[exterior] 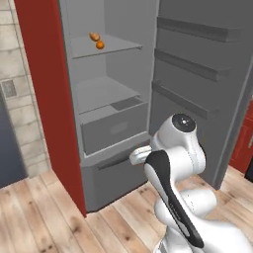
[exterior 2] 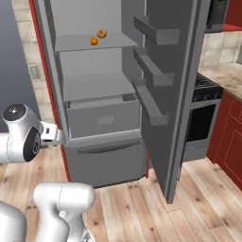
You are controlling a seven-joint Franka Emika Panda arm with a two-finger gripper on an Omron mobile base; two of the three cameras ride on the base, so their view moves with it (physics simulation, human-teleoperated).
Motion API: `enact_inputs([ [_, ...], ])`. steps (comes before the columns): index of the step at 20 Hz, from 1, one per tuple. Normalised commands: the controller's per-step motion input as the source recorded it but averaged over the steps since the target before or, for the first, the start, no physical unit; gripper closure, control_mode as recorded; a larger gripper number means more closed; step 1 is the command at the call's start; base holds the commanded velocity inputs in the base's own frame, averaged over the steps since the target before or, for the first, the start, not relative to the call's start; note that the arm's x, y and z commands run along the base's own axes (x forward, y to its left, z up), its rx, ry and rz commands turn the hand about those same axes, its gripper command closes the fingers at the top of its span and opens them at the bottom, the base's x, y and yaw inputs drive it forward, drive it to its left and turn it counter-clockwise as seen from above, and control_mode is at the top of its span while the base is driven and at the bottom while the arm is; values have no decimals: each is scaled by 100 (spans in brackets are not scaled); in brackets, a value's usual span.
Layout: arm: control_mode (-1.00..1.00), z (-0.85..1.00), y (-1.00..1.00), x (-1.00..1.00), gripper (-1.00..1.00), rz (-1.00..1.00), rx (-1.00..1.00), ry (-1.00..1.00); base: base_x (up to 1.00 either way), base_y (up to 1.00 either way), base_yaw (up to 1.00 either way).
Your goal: Pick up the pear and tangerine from the fridge and place one fruit on each plate on the dining counter.
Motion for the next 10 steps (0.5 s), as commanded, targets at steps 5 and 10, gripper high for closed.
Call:
enact_inputs([
  [5,100,0,0,0,-100,0,0,0,89,-26,2],
  [10,100,0,0,0,-100,0,0,0,93,-6,8],
])
